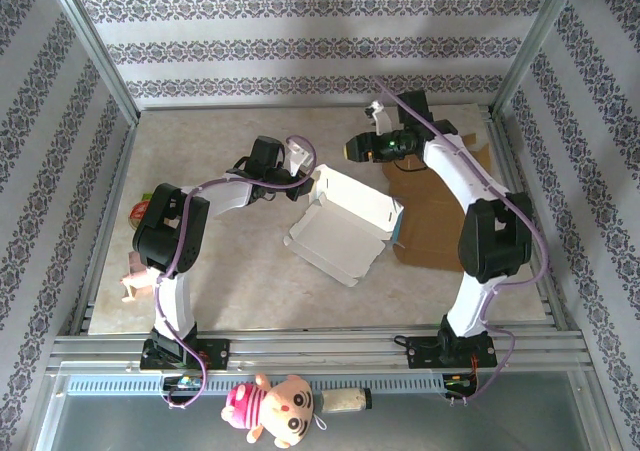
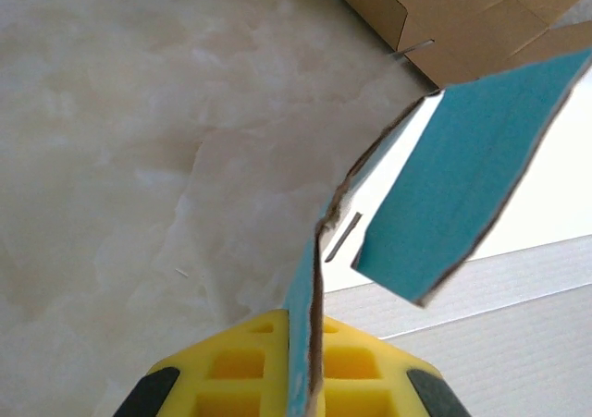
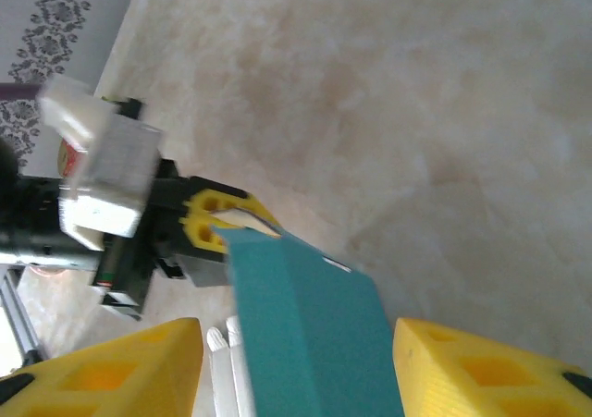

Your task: Fold the paper box

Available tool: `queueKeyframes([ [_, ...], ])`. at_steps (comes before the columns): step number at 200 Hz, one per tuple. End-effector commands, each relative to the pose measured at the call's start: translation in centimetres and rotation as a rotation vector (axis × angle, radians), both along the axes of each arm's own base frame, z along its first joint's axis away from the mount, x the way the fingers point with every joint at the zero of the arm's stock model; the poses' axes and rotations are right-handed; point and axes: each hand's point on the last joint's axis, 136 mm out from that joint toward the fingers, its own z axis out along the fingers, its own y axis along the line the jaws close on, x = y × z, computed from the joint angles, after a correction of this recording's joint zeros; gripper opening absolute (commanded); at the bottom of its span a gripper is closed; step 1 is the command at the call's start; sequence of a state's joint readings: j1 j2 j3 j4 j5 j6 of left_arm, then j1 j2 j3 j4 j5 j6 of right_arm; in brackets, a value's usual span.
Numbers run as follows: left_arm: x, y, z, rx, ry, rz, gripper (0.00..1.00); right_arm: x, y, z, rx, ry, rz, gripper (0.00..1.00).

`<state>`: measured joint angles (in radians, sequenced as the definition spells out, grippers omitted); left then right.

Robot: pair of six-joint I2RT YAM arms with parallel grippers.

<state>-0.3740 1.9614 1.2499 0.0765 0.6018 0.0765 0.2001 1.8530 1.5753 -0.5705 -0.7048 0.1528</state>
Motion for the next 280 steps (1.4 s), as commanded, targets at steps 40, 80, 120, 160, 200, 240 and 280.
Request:
queueKeyframes([
  [40,-0.1,-1.3,1.2,-0.001,-0.027,-0.042,0.01,-3.4,0.5,-3.4,0.102,0.214,0.020,0.52],
  [80,-0.1,-1.3,1.1,0.005,-0.023,-0.043,0.00,-3.8,0.8,-4.0,0.119,0.240,0.035,0.56],
  [120,-0.1,-1.4,1.1,0.003,-0.021,-0.040,0.00,-4.5,1.1,-5.3,0.095,0.265,0.047,0.55],
  [160,-0.2,-1.6,1.2,-0.001,-0.014,-0.041,0.00,-5.1,0.9,-7.5,0.012,0.295,0.045,0.51],
  [200,-1.1,-2.6,1.5,-0.032,0.015,-0.057,0.00,-5.3,1.0,-8.3,-0.037,0.290,0.047,0.48],
  [240,-2.7,-3.9,1.6,-0.113,0.069,-0.091,0.08,-5.1,1.4,-8.0,-0.037,0.268,0.051,0.41],
  [280,-3.8,-4.6,1.8,-0.188,0.091,-0.142,0.30,-5.2,1.8,-8.2,-0.059,0.245,0.069,0.39],
])
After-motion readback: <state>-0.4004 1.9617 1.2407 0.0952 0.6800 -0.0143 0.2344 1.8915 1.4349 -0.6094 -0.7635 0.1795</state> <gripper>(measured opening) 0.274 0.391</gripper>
